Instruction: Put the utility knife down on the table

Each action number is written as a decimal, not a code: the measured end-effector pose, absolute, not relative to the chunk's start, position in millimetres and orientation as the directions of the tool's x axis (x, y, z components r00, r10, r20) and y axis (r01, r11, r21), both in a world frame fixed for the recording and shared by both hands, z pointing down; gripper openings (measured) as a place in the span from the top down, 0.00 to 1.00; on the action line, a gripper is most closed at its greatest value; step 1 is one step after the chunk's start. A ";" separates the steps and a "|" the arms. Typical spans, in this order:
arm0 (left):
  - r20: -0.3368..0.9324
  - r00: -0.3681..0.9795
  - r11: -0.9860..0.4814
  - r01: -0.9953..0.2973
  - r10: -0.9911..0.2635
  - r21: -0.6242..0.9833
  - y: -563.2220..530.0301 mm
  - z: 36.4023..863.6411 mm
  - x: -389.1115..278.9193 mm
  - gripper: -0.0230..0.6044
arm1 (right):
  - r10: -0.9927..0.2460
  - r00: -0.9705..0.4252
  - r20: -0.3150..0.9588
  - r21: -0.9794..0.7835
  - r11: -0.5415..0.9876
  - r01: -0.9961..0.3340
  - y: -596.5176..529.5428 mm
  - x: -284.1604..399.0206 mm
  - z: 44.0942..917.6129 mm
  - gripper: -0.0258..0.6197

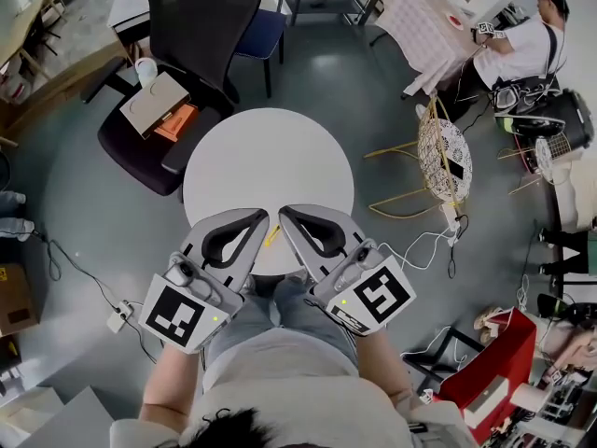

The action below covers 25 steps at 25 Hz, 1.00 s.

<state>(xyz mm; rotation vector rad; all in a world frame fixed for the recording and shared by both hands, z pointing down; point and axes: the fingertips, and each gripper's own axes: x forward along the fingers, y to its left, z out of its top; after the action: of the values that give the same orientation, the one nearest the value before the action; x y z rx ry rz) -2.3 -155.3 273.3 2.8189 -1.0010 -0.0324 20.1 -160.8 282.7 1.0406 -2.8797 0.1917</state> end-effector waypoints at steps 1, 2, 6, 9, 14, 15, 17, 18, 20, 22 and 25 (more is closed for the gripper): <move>0.025 0.777 -0.767 -0.625 -0.629 0.146 -153.8 272.5 -3.9 0.95 | -0.630 -0.768 0.111 -0.087 0.764 -0.639 -158.6 18.3 282.1 0.95; 0.022 0.776 -0.767 -0.626 -0.630 0.142 -152.7 271.9 -5.3 0.95 | -0.629 -0.770 0.109 -0.084 0.766 -0.637 -156.6 16.7 281.1 0.95; 0.019 0.777 -0.769 -0.626 -0.630 0.129 -150.3 270.5 -8.6 0.95 | -0.624 -0.776 0.094 -0.085 0.772 -0.630 -151.5 12.1 275.8 0.95; 0.013 0.777 -0.770 -0.626 -0.629 0.125 -148.3 268.6 -7.3 0.95 | -0.624 -0.776 0.088 -0.081 0.772 -0.630 -149.1 13.0 273.0 0.95; 0.013 0.778 -0.772 -0.624 -0.628 0.120 -143.4 267.3 -1.9 0.95 | -0.626 -0.776 0.077 -0.077 0.773 -0.630 -143.8 18.1 268.8 0.95; 0.012 0.779 -0.772 -0.624 -0.627 0.121 -142.6 267.1 -0.7 0.95 | -0.626 -0.776 0.076 -0.076 0.773 -0.630 -142.8 19.3 268.3 0.95; 0.008 0.780 -0.774 -0.622 -0.626 0.122 -141.2 266.3 1.6 0.95 | -0.626 -0.776 0.073 -0.076 0.773 -0.630 -141.3 21.6 267.2 0.95; 0.006 0.781 -0.774 -0.621 -0.625 0.122 -140.7 265.9 2.9 0.95 | -0.626 -0.777 0.070 -0.077 0.773 -0.630 -140.8 22.7 266.7 0.95; 0.003 0.781 -0.775 -0.620 -0.624 0.119 -139.8 265.0 5.8 0.95 | -0.626 -0.777 0.067 -0.079 0.773 -0.630 -140.0 25.2 265.8 0.95; 0.002 0.781 -0.776 -0.620 -0.624 0.115 -138.9 263.5 8.4 0.95 | -0.626 -0.777 0.066 -0.080 0.773 -0.629 -139.3 27.3 264.9 0.95; 0.002 0.781 -0.776 -0.621 -0.624 0.110 -138.6 261.7 13.7 0.95 | -0.625 -0.778 0.062 -0.080 0.774 -0.628 -139.2 32.0 263.1 0.95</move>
<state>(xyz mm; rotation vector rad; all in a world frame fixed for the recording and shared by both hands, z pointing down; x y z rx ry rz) 13.7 -138.6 261.7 2.8652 -1.0041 -0.0524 32.0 -139.2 263.1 1.0344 -2.9290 0.1502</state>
